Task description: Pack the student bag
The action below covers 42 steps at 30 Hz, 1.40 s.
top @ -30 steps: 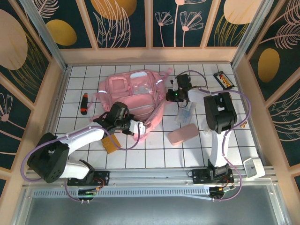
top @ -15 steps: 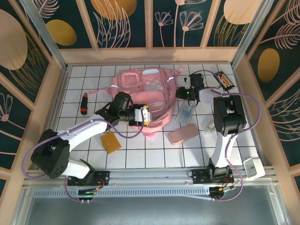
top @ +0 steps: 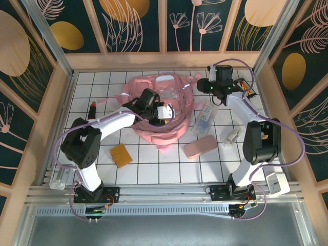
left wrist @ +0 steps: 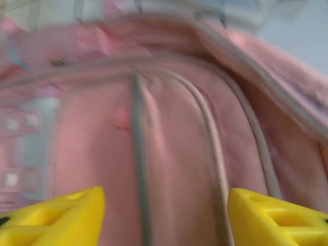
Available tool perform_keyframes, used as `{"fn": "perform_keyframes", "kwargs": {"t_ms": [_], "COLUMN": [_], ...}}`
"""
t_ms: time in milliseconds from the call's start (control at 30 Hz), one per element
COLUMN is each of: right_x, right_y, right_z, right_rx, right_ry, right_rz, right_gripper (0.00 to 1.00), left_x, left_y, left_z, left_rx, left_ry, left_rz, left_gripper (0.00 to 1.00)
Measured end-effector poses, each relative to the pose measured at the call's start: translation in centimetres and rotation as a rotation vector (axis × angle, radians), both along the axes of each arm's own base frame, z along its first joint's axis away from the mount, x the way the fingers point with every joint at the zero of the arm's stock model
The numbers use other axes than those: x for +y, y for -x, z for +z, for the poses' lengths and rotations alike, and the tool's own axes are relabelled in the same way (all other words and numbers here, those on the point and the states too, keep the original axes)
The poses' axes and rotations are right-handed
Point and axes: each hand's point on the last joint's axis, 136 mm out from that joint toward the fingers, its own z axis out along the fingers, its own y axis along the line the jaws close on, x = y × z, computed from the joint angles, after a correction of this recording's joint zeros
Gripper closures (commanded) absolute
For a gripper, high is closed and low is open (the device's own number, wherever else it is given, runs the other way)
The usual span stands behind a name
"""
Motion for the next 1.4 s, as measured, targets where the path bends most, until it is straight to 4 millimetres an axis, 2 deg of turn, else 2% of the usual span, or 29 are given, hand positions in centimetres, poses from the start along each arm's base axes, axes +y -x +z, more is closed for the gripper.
{"fn": "perform_keyframes", "kwargs": {"t_ms": [67, 133, 200, 267, 300, 367, 400, 533, 667, 833, 900, 1000, 1167, 1267, 1400], "right_x": [-0.2, -0.5, -0.9, -1.2, -1.3, -1.2, -0.9, 1.1, 3.7, 6.0, 6.6, 6.9, 7.0, 6.5, 5.6], "right_y": [0.7, 1.3, 1.7, 2.0, 2.1, 2.2, 2.3, 2.4, 3.4, 4.8, 4.3, 2.5, 0.3, 0.3, 1.6], "right_z": [0.2, -0.1, -0.8, -1.6, -2.0, -2.3, -2.4, -1.9, -2.2, -4.1, -4.5, -4.6, -5.4, -6.8, -9.3], "right_rx": [-0.005, 0.001, 0.015, 0.033, 0.042, 0.044, 0.038, -0.03, -0.158, -0.28, -0.318, -0.38, -0.423, -0.386, -0.309], "right_ry": [0.003, 0.01, 0.017, 0.022, 0.022, 0.018, 0.007, -0.045, -0.017, 0.091, 0.143, 0.229, 0.322, 0.347, 0.362], "right_rz": [0.001, 0.002, 0.0, -0.003, -0.004, 0.004, 0.017, 0.142, 0.38, 0.693, 0.789, 0.868, 0.929, 0.976, 1.048], "right_gripper": [0.58, 0.58, 0.58, 0.58, 0.58, 0.58, 0.57, 0.56, 0.57, 0.56, 0.56, 0.56, 0.57, 0.55, 0.55], "left_x": [0.4, 0.6, 0.6, 0.7, 0.9, 1.1, 1.2, 1.2, 1.2, 2.2, 2.8, 2.9, 2.7, 2.6, 2.5], "left_y": [0.5, 0.9, 0.9, 0.8, 0.6, 0.2, 0.1, -0.3, -0.2, 0.7, 1.4, 1.9, 2.0, 2.0, 2.0], "left_z": [-1.4, -1.9, -1.9, -2.2, -2.5, -3.3, -3.7, -4.0, -3.0, 1.1, 2.8, 4.1, 4.2, 4.3, 4.3], "left_rx": [0.037, 0.053, 0.057, 0.056, 0.056, 0.062, 0.071, 0.075, 0.065, -0.023, -0.055, -0.075, -0.074, -0.076, -0.071], "left_ry": [-0.034, -0.049, -0.053, -0.062, -0.072, -0.094, -0.102, -0.116, -0.096, -0.026, 0.001, 0.025, 0.042, 0.046, 0.054], "left_rz": [-0.009, -0.015, -0.014, -0.008, 0.004, 0.031, 0.04, 0.071, 0.073, 0.083, 0.085, 0.079, 0.068, 0.067, 0.068], "left_gripper": [0.24, 0.24, 0.29, 0.47, 0.62, 0.85, 1.0, 1.0, 1.0, 1.0, 1.0, 1.0, 1.0, 1.0, 1.0]}}
